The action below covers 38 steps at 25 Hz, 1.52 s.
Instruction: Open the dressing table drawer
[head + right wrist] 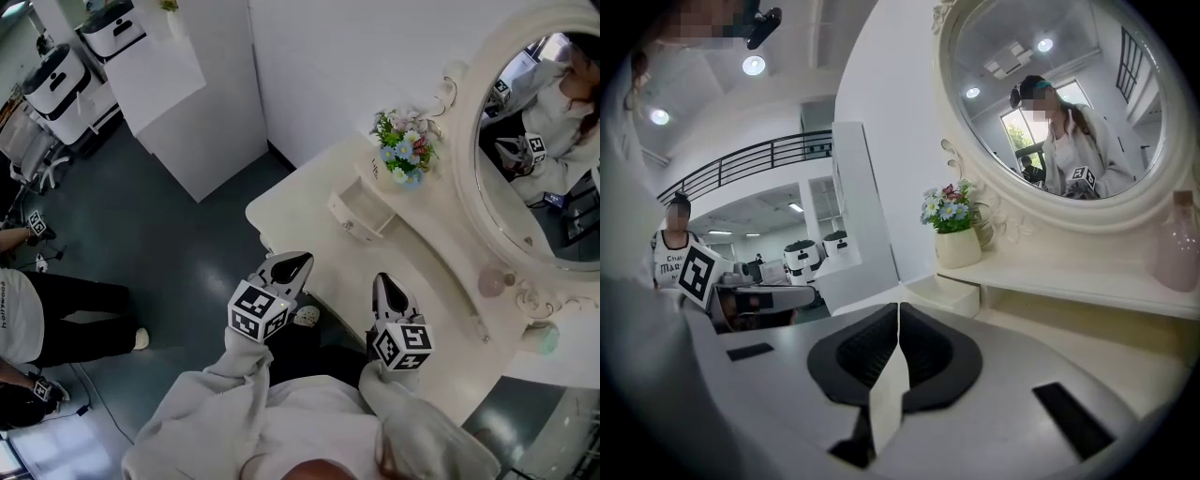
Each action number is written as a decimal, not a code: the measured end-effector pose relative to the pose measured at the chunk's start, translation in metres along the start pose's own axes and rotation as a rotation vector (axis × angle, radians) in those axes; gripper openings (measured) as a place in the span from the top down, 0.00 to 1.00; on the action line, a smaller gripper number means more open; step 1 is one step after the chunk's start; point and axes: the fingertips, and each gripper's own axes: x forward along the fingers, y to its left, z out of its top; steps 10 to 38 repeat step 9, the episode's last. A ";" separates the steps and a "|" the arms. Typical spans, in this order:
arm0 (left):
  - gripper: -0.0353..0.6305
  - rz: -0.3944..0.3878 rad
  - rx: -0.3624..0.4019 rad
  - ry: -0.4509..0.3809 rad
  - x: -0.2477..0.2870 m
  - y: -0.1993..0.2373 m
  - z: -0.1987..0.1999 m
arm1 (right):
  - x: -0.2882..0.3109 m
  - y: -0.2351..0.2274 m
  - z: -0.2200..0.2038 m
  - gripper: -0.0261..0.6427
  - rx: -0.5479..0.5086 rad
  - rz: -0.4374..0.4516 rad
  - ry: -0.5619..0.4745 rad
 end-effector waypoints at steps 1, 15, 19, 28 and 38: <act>0.92 -0.001 -0.001 0.000 0.000 0.001 0.000 | 0.001 0.001 0.000 0.91 0.001 -0.001 0.001; 0.92 -0.020 -0.001 0.005 0.007 0.008 0.001 | 0.009 0.002 0.000 0.91 0.006 -0.009 0.007; 0.92 -0.020 -0.001 0.005 0.007 0.008 0.001 | 0.009 0.002 0.000 0.91 0.006 -0.009 0.007; 0.92 -0.020 -0.001 0.005 0.007 0.008 0.001 | 0.009 0.002 0.000 0.91 0.006 -0.009 0.007; 0.92 -0.020 -0.001 0.005 0.007 0.008 0.001 | 0.009 0.002 0.000 0.91 0.006 -0.009 0.007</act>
